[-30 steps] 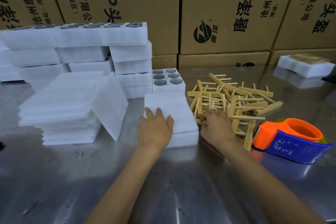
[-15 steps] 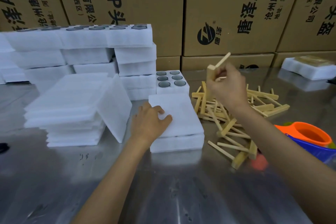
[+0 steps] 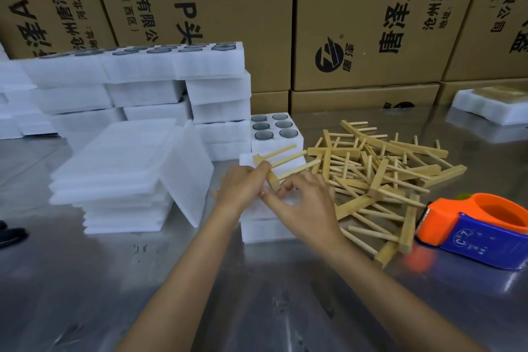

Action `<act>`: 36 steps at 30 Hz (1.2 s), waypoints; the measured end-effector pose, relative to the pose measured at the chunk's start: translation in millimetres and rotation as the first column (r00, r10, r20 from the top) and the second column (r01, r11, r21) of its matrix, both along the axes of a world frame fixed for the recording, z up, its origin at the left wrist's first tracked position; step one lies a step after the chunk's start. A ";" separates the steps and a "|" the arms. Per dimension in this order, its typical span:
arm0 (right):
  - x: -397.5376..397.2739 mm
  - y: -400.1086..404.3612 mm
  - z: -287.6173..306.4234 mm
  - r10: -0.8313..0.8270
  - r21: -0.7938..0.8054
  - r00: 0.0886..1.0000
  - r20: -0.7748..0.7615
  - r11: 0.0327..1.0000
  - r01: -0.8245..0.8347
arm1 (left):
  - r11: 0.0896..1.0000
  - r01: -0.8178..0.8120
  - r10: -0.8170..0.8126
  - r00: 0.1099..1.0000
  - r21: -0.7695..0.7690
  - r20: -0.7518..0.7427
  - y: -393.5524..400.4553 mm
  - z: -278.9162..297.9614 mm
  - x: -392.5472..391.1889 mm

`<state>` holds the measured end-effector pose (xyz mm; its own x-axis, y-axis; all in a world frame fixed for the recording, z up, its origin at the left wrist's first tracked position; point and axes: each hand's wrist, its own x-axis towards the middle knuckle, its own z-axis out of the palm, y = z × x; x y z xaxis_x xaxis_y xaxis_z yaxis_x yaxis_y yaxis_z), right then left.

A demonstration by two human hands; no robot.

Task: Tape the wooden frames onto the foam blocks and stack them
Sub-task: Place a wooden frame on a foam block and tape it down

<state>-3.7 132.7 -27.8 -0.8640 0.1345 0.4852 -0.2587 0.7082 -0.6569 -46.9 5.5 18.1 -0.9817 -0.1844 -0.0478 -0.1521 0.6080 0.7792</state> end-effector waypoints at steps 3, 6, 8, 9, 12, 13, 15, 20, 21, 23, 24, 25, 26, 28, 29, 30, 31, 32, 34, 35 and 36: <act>1.2 6.4 2.7 0.041 0.071 0.998 0.055 0.996 -0.045 | 1.000 -0.025 0.025 1.000 0.006 0.018 -0.4 -1.5 -11.1; 8.0 15.8 0.6 0.060 -0.016 0.998 -0.002 0.998 -0.060 | 0.998 -0.017 0.016 1.000 -0.059 -0.023 -0.7 -4.2 -19.1; 10.4 23.8 0.3 0.008 -0.101 0.998 -0.070 0.995 -0.015 | 0.997 0.005 -0.008 0.999 -0.071 -0.053 -1.0 -5.6 -21.6; 9.9 28.3 -0.7 -0.031 -0.120 0.995 -0.092 0.993 0.020 | 0.997 0.012 -0.017 0.998 -0.074 -0.066 -1.1 -5.4 -21.5; 8.1 38.4 -5.4 -0.007 -0.181 0.999 0.036 0.983 0.013 | 0.989 0.022 -0.042 0.990 -0.144 -0.134 -1.0 -3.0 -19.7; 9.1 39.6 -6.8 0.029 -0.215 0.995 0.100 0.977 -0.006 | 0.987 0.014 -0.039 0.987 -0.158 -0.157 -0.3 -3.6 -19.4; 11.9 39.9 -10.0 0.081 -0.288 0.980 0.180 0.957 -0.026 | 0.994 -0.009 -0.011 0.985 -0.109 -0.174 0.5 -8.6 -17.8; 14.1 37.9 -14.5 0.211 -0.535 0.927 0.309 0.845 -0.014 | 0.922 0.043 -0.028 0.999 0.386 -0.044 -6.3 -26.5 -10.6; 14.5 36.4 -14.7 0.227 -0.558 0.921 0.316 0.829 -0.013 | 0.868 0.037 -0.057 0.998 0.496 0.026 -8.8 -27.4 -9.9; 16.4 33.2 -14.7 0.236 -0.590 0.920 0.312 0.807 -0.006 | 0.797 0.035 -0.096 0.993 0.602 0.069 -12.2 -27.7 -6.7; 19.2 31.8 -14.7 0.238 -0.607 0.923 0.303 0.795 -0.006 | 0.793 0.039 -0.099 0.993 0.609 0.065 -13.3 -27.9 -4.4; 23.1 31.2 -15.0 0.244 -0.621 0.923 0.296 0.784 -0.008 | 0.795 0.044 -0.107 0.992 0.605 0.069 -14.4 -28.1 -1.0; 27.8 30.8 -15.2 0.250 -0.626 0.922 0.295 0.779 -0.011 | 0.794 0.049 -0.116 0.991 0.606 0.072 -15.4 -29.1 1.5; 38.8 32.4 -18.3 0.259 -0.629 0.920 0.294 0.777 -0.017 | 0.794 0.056 -0.138 0.987 0.606 0.088 -16.8 -31.4 8.1; 44.2 34.0 -20.4 0.256 -0.630 0.922 0.290 0.776 -0.017 | 0.794 0.053 -0.137 0.986 0.606 0.093 -17.0 -32.9 12.4; 49.3 36.5 -22.9 0.237 -0.622 0.929 0.286 0.783 -0.008 | 0.793 0.049 -0.134 0.986 0.608 0.096 -17.0 -35.9 16.0; 53.0 39.9 -25.5 0.201 -0.602 0.940 0.275 0.799 0.005 | 0.797 0.044 -0.133 0.986 0.602 0.104 -16.5 -38.5 19.4; 56.2 43.9 -26.9 0.161 -0.574 0.952 0.258 0.819 0.017 | 0.804 0.042 -0.134 0.985 0.593 0.113 -14.6 -40.1 23.2; 58.8 54.6 -27.8 0.119 -0.526 0.974 0.194 0.850 0.001 | 0.809 0.045 -0.133 0.985 0.586 0.108 -11.8 -42.2 27.8; 57.6 60.6 -27.8 0.122 -0.511 0.981 0.153 0.859 -0.027 | 0.809 0.045 -0.126 0.987 0.586 0.098 -10.6 -41.4 29.5; 54.8 66.0 -27.5 0.135 -0.502 0.983 0.125 0.863 -0.055 | 0.806 0.037 -0.113 0.989 0.591 0.092 -10.2 -41.6 29.2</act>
